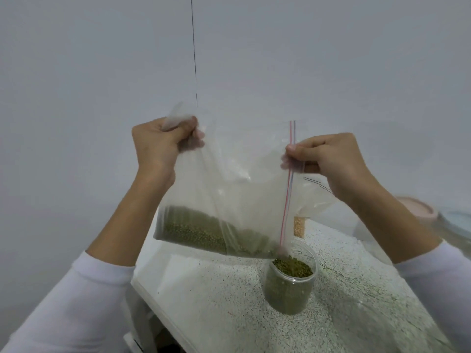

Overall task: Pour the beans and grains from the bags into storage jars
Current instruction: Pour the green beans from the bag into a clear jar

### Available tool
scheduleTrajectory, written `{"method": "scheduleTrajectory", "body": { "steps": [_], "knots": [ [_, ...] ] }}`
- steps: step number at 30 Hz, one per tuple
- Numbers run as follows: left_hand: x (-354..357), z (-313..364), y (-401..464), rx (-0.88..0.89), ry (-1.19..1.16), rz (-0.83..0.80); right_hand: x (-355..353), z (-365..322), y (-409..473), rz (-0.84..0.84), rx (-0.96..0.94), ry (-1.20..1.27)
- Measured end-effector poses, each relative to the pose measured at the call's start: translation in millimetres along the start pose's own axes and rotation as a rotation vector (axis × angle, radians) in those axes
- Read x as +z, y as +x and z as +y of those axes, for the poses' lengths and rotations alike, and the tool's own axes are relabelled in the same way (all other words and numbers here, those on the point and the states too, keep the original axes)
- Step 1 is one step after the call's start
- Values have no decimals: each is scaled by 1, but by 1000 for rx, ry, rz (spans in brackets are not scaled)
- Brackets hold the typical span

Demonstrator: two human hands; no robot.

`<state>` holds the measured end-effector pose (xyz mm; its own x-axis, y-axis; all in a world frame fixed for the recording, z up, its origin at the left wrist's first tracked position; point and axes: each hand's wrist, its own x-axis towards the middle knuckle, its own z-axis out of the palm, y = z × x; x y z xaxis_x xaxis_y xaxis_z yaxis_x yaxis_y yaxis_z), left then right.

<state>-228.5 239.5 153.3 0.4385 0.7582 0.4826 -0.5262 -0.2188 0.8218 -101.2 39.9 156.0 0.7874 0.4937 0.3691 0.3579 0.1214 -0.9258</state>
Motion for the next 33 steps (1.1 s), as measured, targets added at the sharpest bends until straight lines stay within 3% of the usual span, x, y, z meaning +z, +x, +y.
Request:
{"method": "scheduleTrajectory", "body": {
  "steps": [2, 6, 17, 26, 30, 33],
  "knots": [
    [-2, 1, 3, -8, -39, 47, -3, -3, 3, 31, -22, 20],
    [0, 0, 2, -15, 17, -33, 4, 1, 1, -27, 7, -16],
    [0, -2, 5, -4, -65, 95, 2, -4, 7, 12, -20, 17],
    [-7, -6, 11, -30, -107, 126, 1, 0, 9, 31, -26, 45],
    [-2, -7, 8, -25, -28, 61, 7, 5, 6, -33, -7, 0],
    [-4, -7, 11, -38, -68, 114, 3, 2, 11, 24, -24, 39]
  ]
}}
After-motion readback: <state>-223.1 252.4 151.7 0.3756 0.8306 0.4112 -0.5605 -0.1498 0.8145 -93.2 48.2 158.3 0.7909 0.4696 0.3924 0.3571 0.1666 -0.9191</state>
